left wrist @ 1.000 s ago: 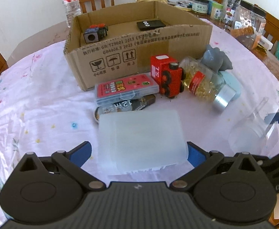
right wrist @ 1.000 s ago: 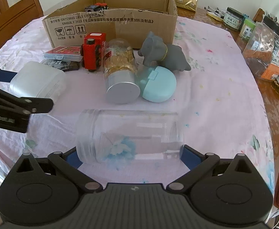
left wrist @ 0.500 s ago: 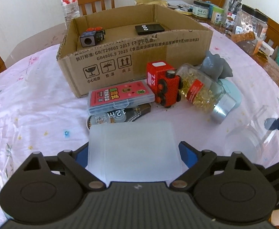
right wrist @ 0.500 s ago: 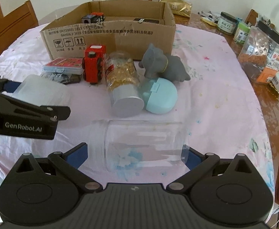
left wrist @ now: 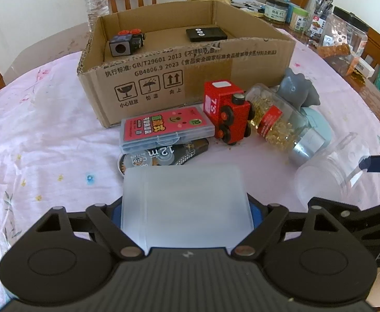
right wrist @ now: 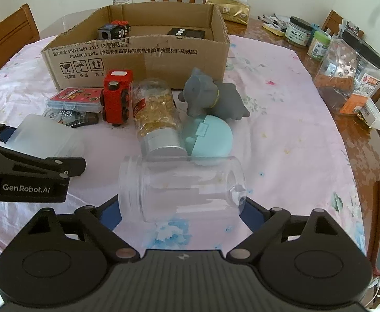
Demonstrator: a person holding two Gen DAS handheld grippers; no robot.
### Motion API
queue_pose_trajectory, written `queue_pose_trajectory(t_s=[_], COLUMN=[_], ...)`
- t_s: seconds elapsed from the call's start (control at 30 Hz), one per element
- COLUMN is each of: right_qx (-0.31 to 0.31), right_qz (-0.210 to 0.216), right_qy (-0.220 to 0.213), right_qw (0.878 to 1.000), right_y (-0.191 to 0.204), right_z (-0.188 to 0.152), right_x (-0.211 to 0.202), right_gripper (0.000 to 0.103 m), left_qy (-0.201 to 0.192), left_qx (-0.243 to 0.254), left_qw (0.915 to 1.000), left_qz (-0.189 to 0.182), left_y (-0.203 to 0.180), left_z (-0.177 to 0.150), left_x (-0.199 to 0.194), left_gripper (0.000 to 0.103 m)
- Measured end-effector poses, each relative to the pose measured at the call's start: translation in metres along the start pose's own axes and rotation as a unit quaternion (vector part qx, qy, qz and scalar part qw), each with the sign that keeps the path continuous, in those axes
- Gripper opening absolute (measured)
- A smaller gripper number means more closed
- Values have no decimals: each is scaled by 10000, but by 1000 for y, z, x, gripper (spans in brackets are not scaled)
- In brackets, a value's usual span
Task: Organize rigid objects
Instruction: 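Grasp the white translucent container with the left tool while the right tool grasps the clear jar, then carry the container and jar into the box and open both tools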
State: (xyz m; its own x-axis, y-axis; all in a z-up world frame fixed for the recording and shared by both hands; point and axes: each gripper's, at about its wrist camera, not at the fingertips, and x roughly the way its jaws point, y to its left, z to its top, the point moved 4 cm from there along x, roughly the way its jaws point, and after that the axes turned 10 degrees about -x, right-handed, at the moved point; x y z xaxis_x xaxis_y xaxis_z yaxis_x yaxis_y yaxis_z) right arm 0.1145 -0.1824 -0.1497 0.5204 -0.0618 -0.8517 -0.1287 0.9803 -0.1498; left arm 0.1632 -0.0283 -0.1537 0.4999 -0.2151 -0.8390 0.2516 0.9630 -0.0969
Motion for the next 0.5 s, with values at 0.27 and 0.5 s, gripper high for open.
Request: queue_pose_trajectory(t_s=[0.27, 0.5], right_qx=[-279, -678], right_qz=[201, 386], right_qy=[-199, -512], right_qw=[9992, 9956], right_y=[-6, -20], right_z=[9, 24], right_x=[-15, -37], right_gripper=[94, 93], left_qy=[-68, -96], left_qx=[311, 330], left_qw=[9995, 9994], left_qz=[19, -20], left_y=[-2, -6], left_z=[9, 26], left_x=[-18, -41], left_gripper=[84, 84])
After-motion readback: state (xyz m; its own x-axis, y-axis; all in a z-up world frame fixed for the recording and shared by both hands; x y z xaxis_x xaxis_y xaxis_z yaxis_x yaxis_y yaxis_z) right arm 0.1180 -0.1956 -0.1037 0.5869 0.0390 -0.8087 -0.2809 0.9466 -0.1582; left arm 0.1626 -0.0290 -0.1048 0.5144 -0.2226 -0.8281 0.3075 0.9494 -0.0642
